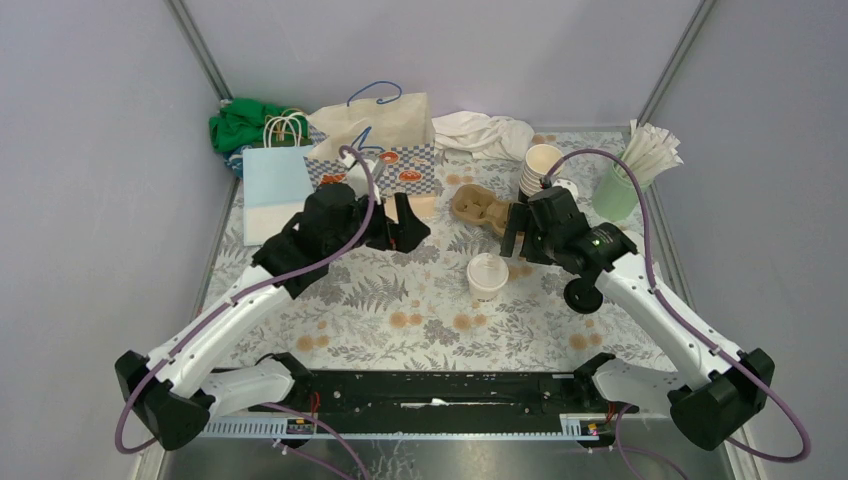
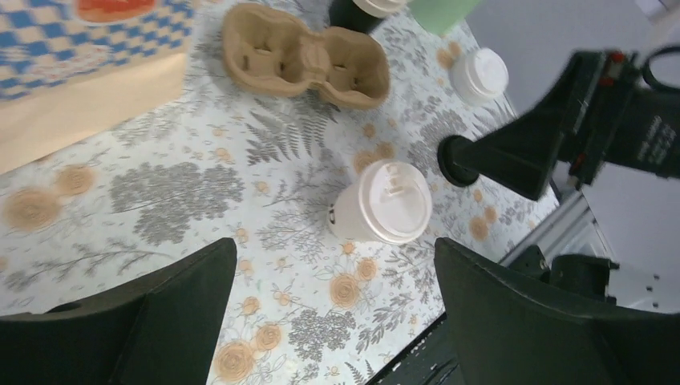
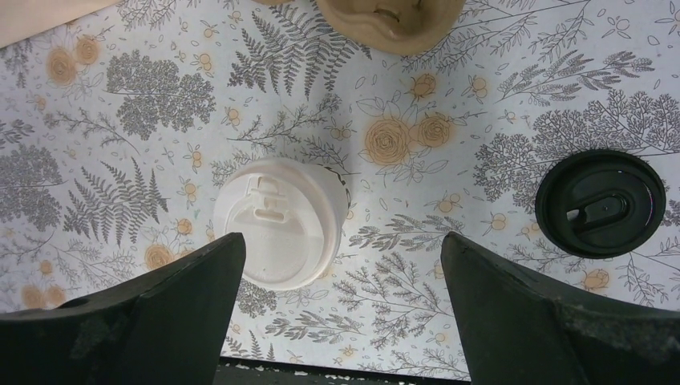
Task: Pack the takeout coffee
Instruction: Close the cup lid on the coffee cup.
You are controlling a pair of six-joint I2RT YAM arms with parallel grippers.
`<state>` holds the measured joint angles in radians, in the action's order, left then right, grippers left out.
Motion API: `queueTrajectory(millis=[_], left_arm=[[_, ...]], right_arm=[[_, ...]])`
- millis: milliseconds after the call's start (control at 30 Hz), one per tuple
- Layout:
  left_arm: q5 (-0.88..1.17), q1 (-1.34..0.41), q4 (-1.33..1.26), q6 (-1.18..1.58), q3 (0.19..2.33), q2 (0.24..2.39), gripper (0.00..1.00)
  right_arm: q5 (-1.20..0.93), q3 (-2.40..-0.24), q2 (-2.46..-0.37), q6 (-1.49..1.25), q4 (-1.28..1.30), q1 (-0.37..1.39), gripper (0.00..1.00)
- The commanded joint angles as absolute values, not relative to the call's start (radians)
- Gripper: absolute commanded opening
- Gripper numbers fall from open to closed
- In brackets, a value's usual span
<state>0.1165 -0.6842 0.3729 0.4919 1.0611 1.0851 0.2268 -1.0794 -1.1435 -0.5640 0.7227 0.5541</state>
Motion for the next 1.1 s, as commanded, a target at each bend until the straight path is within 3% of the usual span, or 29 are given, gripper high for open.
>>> queueTrajectory(millis=[0,300,433,633,900,1067], left_arm=[[0.011,-0.622,0.492,0.436,1.146,1.041,0.99],[0.003,-0.428,0.632,0.374,1.285,1.033,0.99],[-0.039,-0.346,0.649,0.351,1.352,1.049,0.98],[-0.048,-0.24,0.655,0.325,1.44,1.114,0.95],[-0.019,-0.132,0.609,0.332,1.514,1.219,0.67],[0.032,-0.109,0.58,0.296,1.58,1.34,0.65]], right_arm=[[0.204,-1.081,-1.111,-0.58,0.727,0.561,1.0],[0.173,-1.143,-1.202,-0.624,0.74,0.627,0.99],[0.174,-1.108,-1.193,-0.633,0.704,0.624,0.79],[0.185,-1.095,-1.227,-0.611,0.7,0.624,0.67],[0.141,-1.031,-1.204,-0.538,0.634,0.625,0.72],[0.158,-0.975,-1.119,-0.474,0.6,0.625,0.72]])
